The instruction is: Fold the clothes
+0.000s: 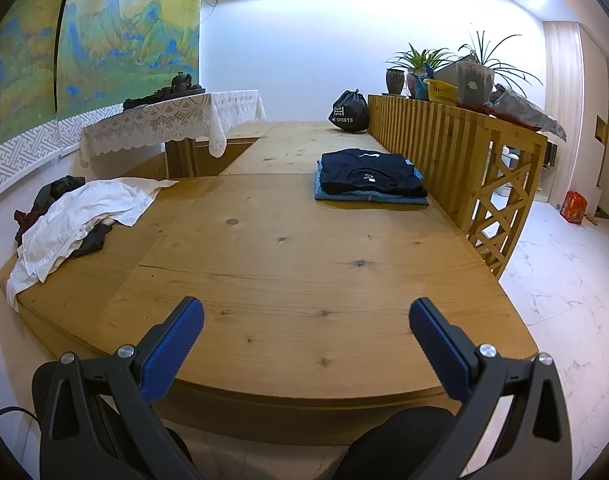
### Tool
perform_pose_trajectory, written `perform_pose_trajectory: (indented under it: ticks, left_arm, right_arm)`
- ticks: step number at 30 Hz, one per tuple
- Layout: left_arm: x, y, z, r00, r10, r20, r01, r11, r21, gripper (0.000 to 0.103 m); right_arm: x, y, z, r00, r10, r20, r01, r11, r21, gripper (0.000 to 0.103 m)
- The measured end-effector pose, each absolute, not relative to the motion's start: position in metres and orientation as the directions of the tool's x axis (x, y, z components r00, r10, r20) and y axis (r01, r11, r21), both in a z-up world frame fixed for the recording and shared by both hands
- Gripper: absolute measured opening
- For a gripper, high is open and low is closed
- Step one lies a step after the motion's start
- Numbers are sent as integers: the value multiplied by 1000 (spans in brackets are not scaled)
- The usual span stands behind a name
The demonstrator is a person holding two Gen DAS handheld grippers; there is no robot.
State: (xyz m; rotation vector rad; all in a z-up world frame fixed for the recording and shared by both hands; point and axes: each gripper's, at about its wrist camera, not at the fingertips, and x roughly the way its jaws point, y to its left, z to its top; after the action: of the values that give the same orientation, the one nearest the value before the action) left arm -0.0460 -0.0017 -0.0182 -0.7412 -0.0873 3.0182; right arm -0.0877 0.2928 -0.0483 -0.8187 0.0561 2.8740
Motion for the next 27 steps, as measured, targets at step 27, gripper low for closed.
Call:
perform_pose_trajectory:
  ticks: [27]
  left_arm:
    - [-193,-110,-63,-821,-111,-560,224,-965,-137,95]
  right_arm:
    - [-276,224,-57,-815,-149,-560,164,-986,23,103]
